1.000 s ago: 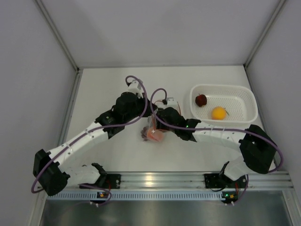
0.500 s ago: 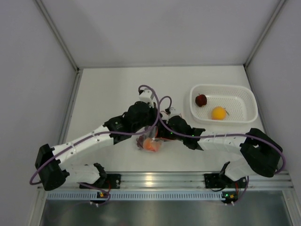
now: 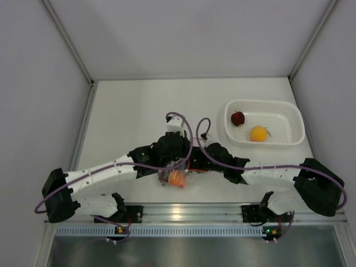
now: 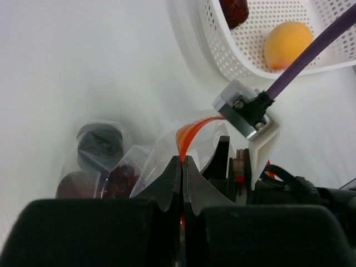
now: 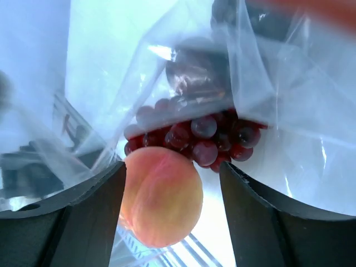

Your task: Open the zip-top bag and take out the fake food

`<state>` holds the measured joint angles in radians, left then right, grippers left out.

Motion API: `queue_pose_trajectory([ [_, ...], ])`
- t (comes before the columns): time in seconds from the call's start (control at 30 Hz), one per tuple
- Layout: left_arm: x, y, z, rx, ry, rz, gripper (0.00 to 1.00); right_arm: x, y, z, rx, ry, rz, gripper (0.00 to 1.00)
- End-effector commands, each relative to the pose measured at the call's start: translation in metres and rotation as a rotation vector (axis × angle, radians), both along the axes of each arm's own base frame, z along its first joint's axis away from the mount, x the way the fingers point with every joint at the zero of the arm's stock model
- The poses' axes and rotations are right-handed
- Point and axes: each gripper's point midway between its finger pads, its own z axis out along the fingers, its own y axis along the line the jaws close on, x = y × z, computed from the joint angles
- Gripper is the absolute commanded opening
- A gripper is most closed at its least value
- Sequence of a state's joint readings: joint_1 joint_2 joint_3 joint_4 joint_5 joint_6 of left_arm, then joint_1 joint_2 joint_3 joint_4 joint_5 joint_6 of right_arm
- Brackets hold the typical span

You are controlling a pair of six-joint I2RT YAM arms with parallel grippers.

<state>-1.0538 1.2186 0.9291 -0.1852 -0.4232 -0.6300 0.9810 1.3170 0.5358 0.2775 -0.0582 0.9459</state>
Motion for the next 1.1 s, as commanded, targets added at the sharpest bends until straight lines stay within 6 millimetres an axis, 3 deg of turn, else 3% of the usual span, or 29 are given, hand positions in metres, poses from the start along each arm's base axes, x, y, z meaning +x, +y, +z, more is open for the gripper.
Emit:
queue_pose_trajectory([
  [0.0, -0.008, -0.012, -0.013, -0.054, 0.048, -0.035, 0.0, 0.004, 0.005, 0.016, -0.01, -0.051, -0.006, 0.66],
  [0.17, -0.019, -0.013, -0.028, -0.051, 0.097, -0.065, 0.0, -0.022, 0.019, 0.011, 0.022, -0.005, 0.158, 0.66],
  [0.27, -0.025, -0.009, -0.037, -0.051, 0.121, -0.078, 0.0, -0.041, 0.025, 0.01, 0.031, 0.019, 0.23, 0.7],
  [0.43, -0.033, 0.006, -0.056, -0.039, 0.15, -0.049, 0.0, -0.059, 0.031, 0.005, 0.064, 0.051, 0.255, 0.73],
  [0.57, -0.033, 0.016, -0.057, -0.046, 0.136, -0.007, 0.0, -0.069, 0.042, -0.01, 0.059, 0.068, 0.268, 0.65],
  [0.67, -0.031, 0.015, -0.043, -0.06, 0.101, -0.016, 0.0, -0.054, 0.035, -0.033, -0.055, 0.042, 0.171, 0.61],
  [0.7, -0.029, 0.014, -0.037, -0.063, 0.086, -0.016, 0.0, -0.037, 0.029, -0.04, -0.108, -0.007, 0.1, 0.58],
  [0.73, -0.026, 0.012, -0.022, -0.07, 0.052, -0.024, 0.0, -0.032, 0.018, -0.053, -0.185, -0.006, 0.067, 0.56],
  [0.8, -0.018, 0.01, 0.006, -0.09, -0.001, -0.017, 0.0, -0.009, 0.016, -0.048, -0.243, -0.082, -0.002, 0.5],
  [0.9, -0.01, 0.009, 0.032, -0.084, -0.07, -0.01, 0.0, 0.018, 0.011, -0.046, -0.316, -0.122, -0.069, 0.5],
  [1.0, 0.004, 0.011, 0.071, -0.095, -0.155, 0.033, 0.0, 0.052, -0.005, -0.042, -0.395, -0.163, -0.139, 0.48],
  [1.07, 0.012, 0.011, 0.078, -0.068, -0.183, 0.047, 0.0, 0.079, -0.022, -0.033, -0.43, -0.176, -0.207, 0.48],
])
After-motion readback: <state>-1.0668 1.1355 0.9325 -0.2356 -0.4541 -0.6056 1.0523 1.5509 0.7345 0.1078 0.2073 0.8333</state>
